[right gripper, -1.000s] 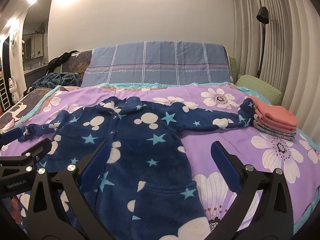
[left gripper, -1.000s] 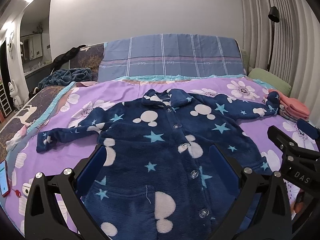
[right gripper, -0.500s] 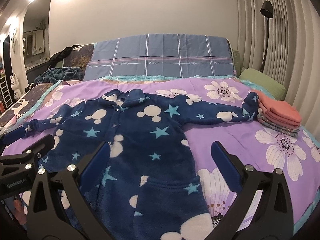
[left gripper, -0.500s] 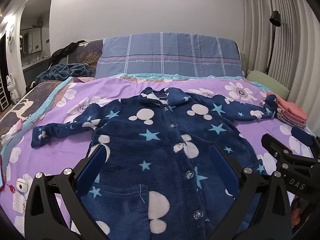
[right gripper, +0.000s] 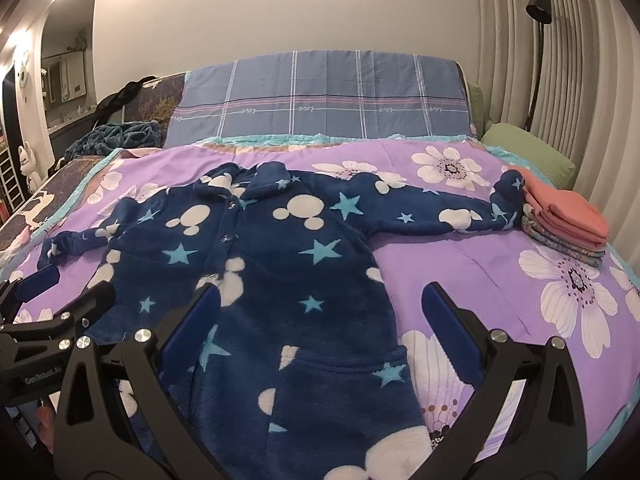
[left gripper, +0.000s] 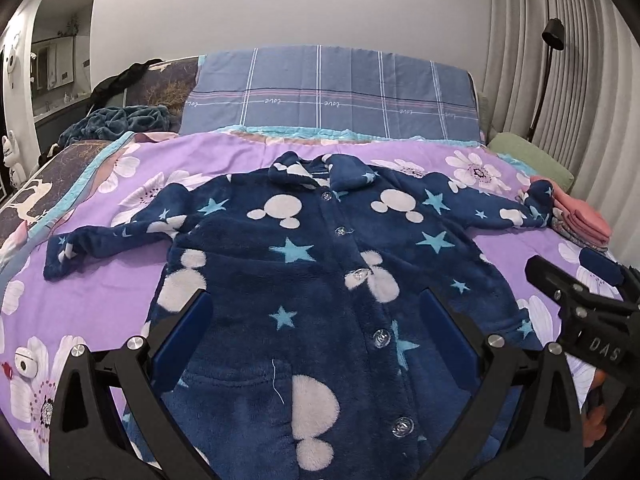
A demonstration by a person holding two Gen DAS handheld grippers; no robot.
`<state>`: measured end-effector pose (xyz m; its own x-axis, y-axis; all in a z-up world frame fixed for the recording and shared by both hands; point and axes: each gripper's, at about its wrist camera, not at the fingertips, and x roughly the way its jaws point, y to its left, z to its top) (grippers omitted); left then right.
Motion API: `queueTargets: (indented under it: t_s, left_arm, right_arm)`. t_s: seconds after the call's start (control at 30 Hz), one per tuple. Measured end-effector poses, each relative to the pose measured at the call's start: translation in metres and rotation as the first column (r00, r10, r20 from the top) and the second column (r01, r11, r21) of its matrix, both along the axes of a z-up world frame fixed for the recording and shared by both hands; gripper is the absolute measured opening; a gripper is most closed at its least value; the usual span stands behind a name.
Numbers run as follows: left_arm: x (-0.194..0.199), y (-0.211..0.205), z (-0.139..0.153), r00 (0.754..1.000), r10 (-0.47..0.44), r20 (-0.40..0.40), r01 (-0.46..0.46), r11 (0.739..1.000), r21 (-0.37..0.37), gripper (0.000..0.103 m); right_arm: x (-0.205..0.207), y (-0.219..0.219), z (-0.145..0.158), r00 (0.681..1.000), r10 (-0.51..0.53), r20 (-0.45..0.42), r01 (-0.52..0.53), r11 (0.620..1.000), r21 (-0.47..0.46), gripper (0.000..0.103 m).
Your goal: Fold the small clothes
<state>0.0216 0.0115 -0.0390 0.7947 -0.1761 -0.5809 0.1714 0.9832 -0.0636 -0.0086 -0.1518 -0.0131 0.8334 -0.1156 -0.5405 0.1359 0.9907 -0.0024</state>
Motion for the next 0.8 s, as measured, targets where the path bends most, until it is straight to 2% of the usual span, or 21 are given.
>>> queueTargets:
  t_s: [0.17,0.23,0.3,0.33,0.43,0.5,0.57,0.63,0.7,0.73,0.77,0.8]
  left_arm:
    - [0.015,0.020,-0.008,0.999,0.000,-0.053,-0.003,0.998,-0.062,0.100]
    - [0.024,0.035,-0.010,0.998,0.012,-0.069,-0.017,0.996,-0.084,0.093]
    - [0.039,0.059,-0.013,0.994,0.036,-0.100,-0.049,0.991,-0.124,0.077]
    - [0.046,0.074,-0.016,0.991,0.057,-0.124,-0.076,0.985,-0.152,0.074]
    - [0.070,0.137,-0.030,0.968,0.139,-0.209,-0.197,0.937,-0.288,0.064]
    - [0.080,0.187,-0.043,0.939,0.222,-0.263,-0.310,0.879,-0.363,0.062]
    - [0.089,0.234,-0.053,0.902,0.317,-0.295,-0.415,0.824,-0.385,0.062]
    - [0.098,0.282,-0.062,0.852,0.411,-0.325,-0.518,0.751,-0.409,0.062]
    - [0.105,0.316,-0.070,0.825,0.436,-0.360,-0.564,0.682,-0.466,0.062]
    - [0.108,0.333,-0.077,0.804,0.450,-0.388,-0.593,0.638,-0.491,0.066]
    - [0.112,0.352,-0.087,0.778,0.465,-0.423,-0.629,0.574,-0.525,0.070]
    - [0.117,0.367,-0.096,0.761,0.468,-0.450,-0.649,0.523,-0.553,0.072]
  right_arm:
    - [0.015,0.000,-0.010,0.999,0.001,-0.038,-0.001,1.000,-0.016,0.101]
    - [0.021,0.003,-0.012,0.999,0.008,-0.051,-0.009,0.999,-0.031,0.101]
    - [0.027,0.007,-0.012,0.999,0.021,-0.048,-0.023,0.999,-0.043,0.101]
    - [0.029,0.008,-0.013,0.999,0.024,-0.047,-0.027,0.998,-0.050,0.101]
    - [0.041,0.009,-0.016,0.998,0.019,-0.055,-0.023,0.997,-0.072,0.101]
    - [0.052,0.005,-0.021,0.997,0.002,-0.077,-0.007,0.998,-0.068,0.101]
    - [0.063,0.002,-0.027,0.995,-0.012,-0.098,0.006,0.998,-0.065,0.101]
    - [0.075,0.001,-0.034,0.992,-0.020,-0.124,0.011,0.997,-0.073,0.101]
    - [0.088,0.004,-0.040,0.989,-0.021,-0.145,0.007,0.996,-0.093,0.101]
    - [0.091,0.005,-0.042,0.989,-0.019,-0.146,0.005,0.995,-0.098,0.101]
    - [0.096,0.007,-0.043,0.989,-0.018,-0.145,0.003,0.995,-0.102,0.101]
    - [0.099,0.008,-0.044,0.989,-0.015,-0.146,0.000,0.995,-0.103,0.101]
